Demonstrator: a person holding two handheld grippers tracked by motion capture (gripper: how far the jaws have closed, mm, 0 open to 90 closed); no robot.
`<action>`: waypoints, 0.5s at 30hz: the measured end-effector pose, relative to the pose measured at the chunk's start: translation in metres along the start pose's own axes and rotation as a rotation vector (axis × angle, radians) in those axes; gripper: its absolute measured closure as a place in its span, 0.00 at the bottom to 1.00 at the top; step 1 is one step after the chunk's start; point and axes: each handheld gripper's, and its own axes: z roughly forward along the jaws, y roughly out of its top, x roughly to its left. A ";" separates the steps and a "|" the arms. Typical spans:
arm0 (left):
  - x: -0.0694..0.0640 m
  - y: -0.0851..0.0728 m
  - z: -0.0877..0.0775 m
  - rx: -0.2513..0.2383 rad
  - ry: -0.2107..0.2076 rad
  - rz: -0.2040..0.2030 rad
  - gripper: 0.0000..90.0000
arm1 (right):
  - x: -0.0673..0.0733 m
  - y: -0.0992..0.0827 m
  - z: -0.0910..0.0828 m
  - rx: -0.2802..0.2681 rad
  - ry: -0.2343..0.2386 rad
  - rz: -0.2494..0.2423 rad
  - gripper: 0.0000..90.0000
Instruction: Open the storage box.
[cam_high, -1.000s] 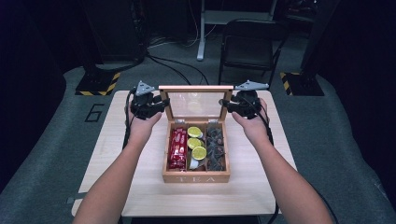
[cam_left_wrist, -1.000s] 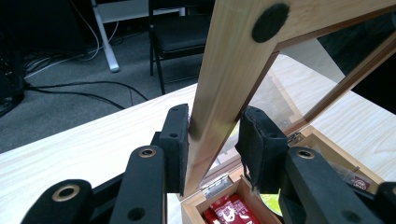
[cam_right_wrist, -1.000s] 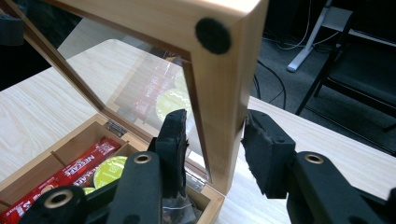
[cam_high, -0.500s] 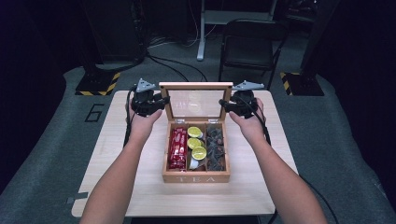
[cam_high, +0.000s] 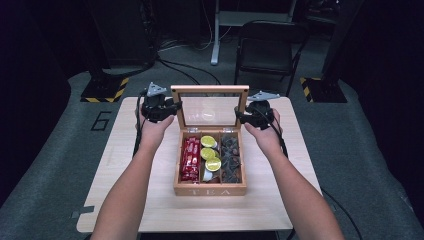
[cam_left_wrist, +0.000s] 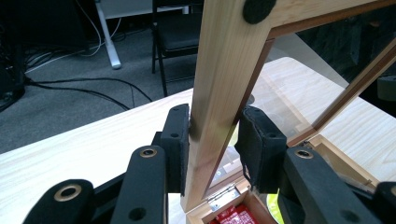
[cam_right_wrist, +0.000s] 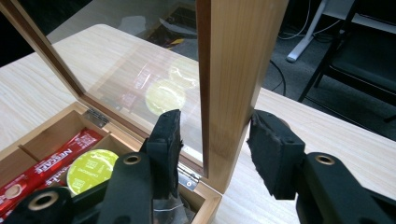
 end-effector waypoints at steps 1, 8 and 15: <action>0.000 0.000 0.001 -0.003 0.001 -0.001 0.71 | 0.000 -0.001 0.002 0.001 -0.006 -0.001 0.58; 0.000 0.001 0.002 0.001 0.010 -0.002 0.72 | 0.000 -0.009 0.013 0.017 -0.022 0.004 0.56; 0.000 0.001 0.003 0.007 0.010 -0.001 0.72 | -0.002 -0.019 0.024 0.035 -0.015 0.023 0.55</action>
